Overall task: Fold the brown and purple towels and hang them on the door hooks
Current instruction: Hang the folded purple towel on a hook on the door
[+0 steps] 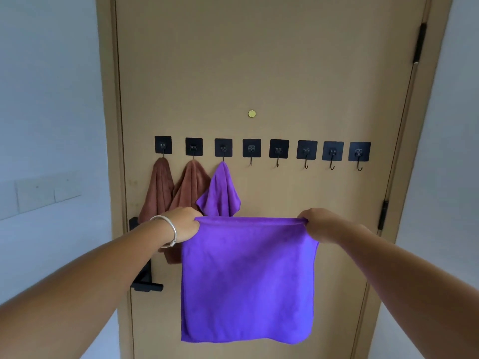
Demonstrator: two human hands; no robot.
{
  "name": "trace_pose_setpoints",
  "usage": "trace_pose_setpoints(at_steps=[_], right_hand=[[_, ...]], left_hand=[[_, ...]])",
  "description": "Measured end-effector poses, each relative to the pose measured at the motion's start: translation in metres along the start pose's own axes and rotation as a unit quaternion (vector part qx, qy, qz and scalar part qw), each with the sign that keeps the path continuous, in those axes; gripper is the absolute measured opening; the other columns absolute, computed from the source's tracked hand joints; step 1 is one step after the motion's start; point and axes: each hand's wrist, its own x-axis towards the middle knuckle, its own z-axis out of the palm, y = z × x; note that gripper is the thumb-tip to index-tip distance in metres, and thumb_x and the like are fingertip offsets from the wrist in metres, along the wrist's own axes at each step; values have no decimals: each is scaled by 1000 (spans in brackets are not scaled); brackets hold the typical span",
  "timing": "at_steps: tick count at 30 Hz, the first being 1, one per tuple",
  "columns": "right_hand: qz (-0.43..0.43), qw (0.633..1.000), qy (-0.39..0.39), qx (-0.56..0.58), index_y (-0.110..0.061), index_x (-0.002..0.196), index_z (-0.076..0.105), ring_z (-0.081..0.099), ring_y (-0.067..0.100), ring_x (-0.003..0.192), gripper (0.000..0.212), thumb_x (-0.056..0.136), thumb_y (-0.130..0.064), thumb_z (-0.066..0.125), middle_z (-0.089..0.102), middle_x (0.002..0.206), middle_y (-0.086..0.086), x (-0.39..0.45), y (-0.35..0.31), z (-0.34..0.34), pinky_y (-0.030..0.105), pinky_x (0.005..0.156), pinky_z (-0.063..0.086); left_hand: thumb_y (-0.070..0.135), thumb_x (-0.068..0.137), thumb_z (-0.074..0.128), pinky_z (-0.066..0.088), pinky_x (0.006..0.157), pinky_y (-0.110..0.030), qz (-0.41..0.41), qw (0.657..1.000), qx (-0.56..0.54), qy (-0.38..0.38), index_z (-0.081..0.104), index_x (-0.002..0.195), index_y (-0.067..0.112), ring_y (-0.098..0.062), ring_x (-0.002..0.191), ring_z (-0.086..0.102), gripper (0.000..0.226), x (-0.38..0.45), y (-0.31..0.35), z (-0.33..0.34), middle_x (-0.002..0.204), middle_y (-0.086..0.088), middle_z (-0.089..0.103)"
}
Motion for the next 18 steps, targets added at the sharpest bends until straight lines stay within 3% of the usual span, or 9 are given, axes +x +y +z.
trace_pose_setpoints(at_steps=[4,7,9,11,15,18], right_hand=[[12,1000,1,-9,-22,111,66,57,22,94,50,81,-3,31,62,105,1,53,-1,0,29,73,47],[18,999,31,8,-22,111,67,58,23,97,52,79,-1,31,65,110,3,88,-3,-5,32,80,51],[26,995,84,37,-25,112,66,58,24,98,56,78,2,30,65,111,2,107,-7,-8,32,79,51],[29,986,151,66,-27,116,59,57,26,99,58,78,4,28,63,112,0,122,-11,-12,32,76,48],[-19,968,245,41,-18,94,41,51,29,82,35,75,8,29,57,94,4,140,-14,-14,37,68,42],[-88,961,260,-18,-16,78,40,47,29,76,30,70,11,34,53,87,3,149,-11,-19,35,60,36]], left_hand=[[7,85,36,44,66,-33,32,999,-33,8,64,84,9,-30,78,61,28,60,-18,0,84,-10,66],[6,83,34,55,82,-37,68,995,-71,34,69,102,35,-18,91,64,49,100,-28,-10,98,9,69],[2,81,32,56,80,-39,90,991,-87,52,63,108,44,-15,88,64,59,122,-30,-18,109,12,66],[-2,81,32,54,71,-34,123,986,-83,71,53,110,46,-16,78,62,60,139,-30,-24,112,12,63],[-10,75,33,46,85,-46,240,955,32,170,35,101,43,-33,87,55,59,158,-27,-30,124,21,40],[-7,73,33,39,88,-43,310,918,108,224,34,91,38,-26,83,56,48,170,-26,-31,133,20,38]])
